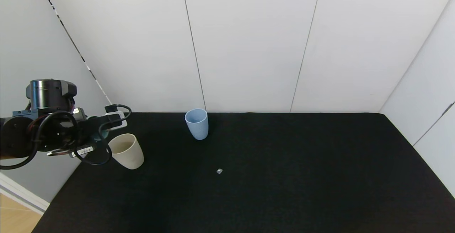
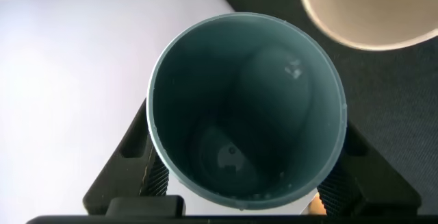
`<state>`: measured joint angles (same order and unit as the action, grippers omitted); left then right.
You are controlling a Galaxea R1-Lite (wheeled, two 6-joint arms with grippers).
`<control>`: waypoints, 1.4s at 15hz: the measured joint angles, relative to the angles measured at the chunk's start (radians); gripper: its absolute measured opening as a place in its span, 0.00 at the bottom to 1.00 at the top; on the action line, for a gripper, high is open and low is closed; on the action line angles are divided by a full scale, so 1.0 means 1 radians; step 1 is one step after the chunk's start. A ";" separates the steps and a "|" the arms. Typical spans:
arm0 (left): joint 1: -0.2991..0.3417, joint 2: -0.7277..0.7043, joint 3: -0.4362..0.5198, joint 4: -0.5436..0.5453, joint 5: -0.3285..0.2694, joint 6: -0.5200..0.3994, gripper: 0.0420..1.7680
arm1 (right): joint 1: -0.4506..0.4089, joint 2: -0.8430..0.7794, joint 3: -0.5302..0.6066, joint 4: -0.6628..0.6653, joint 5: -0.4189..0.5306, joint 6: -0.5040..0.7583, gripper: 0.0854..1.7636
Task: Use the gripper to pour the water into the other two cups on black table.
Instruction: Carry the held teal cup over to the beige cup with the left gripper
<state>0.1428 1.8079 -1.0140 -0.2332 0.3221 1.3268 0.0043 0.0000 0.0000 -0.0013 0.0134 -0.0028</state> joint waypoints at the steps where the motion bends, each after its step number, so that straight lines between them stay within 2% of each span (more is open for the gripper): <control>1: -0.005 0.002 0.001 0.001 0.001 0.015 0.65 | 0.000 0.000 0.000 0.000 0.000 0.000 0.97; 10: -0.022 0.007 0.002 0.000 0.077 0.148 0.65 | 0.000 0.000 0.000 0.000 0.000 0.000 0.97; 14: -0.039 0.007 -0.001 0.000 0.098 0.158 0.65 | 0.000 0.000 0.000 0.000 0.000 0.000 0.97; 21: -0.056 0.006 -0.004 -0.001 0.098 0.145 0.65 | 0.000 0.000 0.000 0.000 0.000 0.000 0.97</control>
<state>0.0866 1.8140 -1.0183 -0.2343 0.4198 1.4715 0.0038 0.0000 0.0000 -0.0013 0.0130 -0.0023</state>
